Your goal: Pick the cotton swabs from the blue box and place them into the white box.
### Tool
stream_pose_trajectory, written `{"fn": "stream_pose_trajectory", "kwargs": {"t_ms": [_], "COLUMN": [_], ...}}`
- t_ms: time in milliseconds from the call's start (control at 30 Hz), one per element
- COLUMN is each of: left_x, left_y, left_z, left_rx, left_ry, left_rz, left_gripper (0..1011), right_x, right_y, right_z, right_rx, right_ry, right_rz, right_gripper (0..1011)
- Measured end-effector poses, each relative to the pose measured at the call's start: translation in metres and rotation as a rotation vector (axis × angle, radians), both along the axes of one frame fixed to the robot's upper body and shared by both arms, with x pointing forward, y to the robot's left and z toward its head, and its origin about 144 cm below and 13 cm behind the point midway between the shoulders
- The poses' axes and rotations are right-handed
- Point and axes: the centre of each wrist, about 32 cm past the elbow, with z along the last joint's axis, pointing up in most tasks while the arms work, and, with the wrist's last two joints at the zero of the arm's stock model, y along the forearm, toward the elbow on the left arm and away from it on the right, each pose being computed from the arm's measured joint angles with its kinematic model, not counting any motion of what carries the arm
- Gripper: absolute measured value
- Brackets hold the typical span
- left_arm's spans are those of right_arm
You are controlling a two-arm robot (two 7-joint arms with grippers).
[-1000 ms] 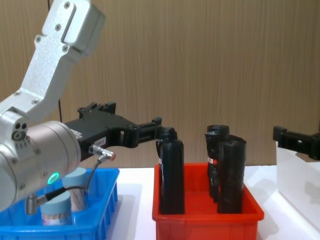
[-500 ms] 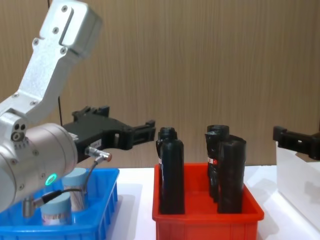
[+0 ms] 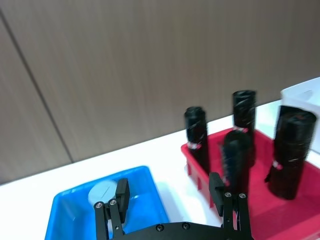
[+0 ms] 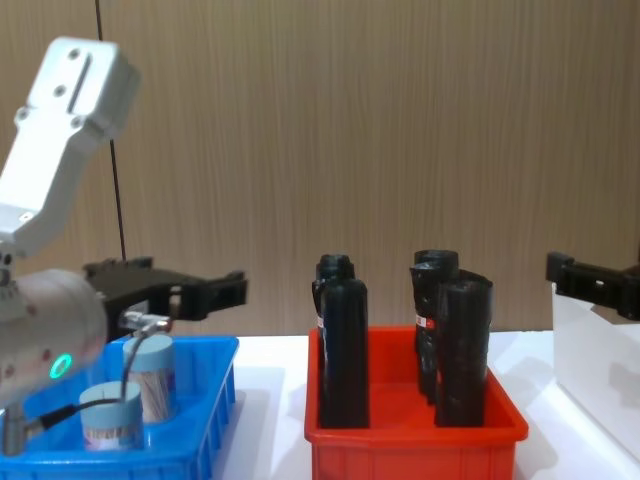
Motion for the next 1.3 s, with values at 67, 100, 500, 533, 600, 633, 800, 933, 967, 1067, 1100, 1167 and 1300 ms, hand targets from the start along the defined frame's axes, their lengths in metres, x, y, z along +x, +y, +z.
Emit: {"fn": "stream_pose_trajectory", "kwargs": {"t_ms": [67, 100, 500, 533, 600, 633, 800, 933, 967, 1067, 1100, 1167, 1300], "left_x": [0.002, 0.003, 0.014, 0.015, 0.016, 0.017, 0.019, 0.02, 0.02, 0.021, 0.021, 0.021, 0.021], "left_y": [0.004, 0.005, 0.023, 0.024, 0.026, 0.028, 0.034, 0.037, 0.038, 0.04, 0.041, 0.042, 0.044], "left_z": [-0.001, -0.001, -0.004, -0.004, -0.005, -0.006, -0.01, -0.013, -0.014, -0.016, -0.016, -0.017, -0.018], "left_rx": [-0.014, -0.019, -0.065, -0.067, -0.069, -0.071, -0.078, -0.08, -0.08, -0.079, -0.077, -0.074, -0.063], "left_ry": [0.025, 0.036, 0.157, 0.166, 0.179, 0.192, 0.237, 0.26, 0.272, 0.289, 0.294, 0.304, 0.317], "left_rz": [0.021, 0.028, 0.111, 0.114, 0.122, 0.127, 0.143, 0.151, 0.155, 0.16, 0.161, 0.165, 0.175], "left_gripper": [1004, 1004, 1004, 1004, 1004, 1004, 1004, 1004, 1004, 1004, 1004, 1004, 1004], "right_x": [0.0, 0.0, 0.0, 0.0, 0.0, 0.0, 0.0, 0.0, 0.0, 0.0, 0.0, 0.0, 0.0], "right_y": [0.0, 0.0, 0.0, 0.0, 0.0, 0.0, 0.0, 0.0, 0.0, 0.0, 0.0, 0.0, 0.0], "right_z": [0.0, 0.0, 0.0, 0.0, 0.0, 0.0, 0.0, 0.0, 0.0, 0.0, 0.0, 0.0, 0.0], "right_rx": [0.0, 0.0, 0.0, 0.0, 0.0, 0.0, 0.0, 0.0, 0.0, 0.0, 0.0, 0.0, 0.0], "right_ry": [0.0, 0.0, 0.0, 0.0, 0.0, 0.0, 0.0, 0.0, 0.0, 0.0, 0.0, 0.0, 0.0], "right_rz": [0.0, 0.0, 0.0, 0.0, 0.0, 0.0, 0.0, 0.0, 0.0, 0.0, 0.0, 0.0, 0.0], "right_gripper": [1002, 1001, 1002, 1001, 1001, 1001, 1002, 1001, 1001, 1001, 1001, 1002, 1001]}}
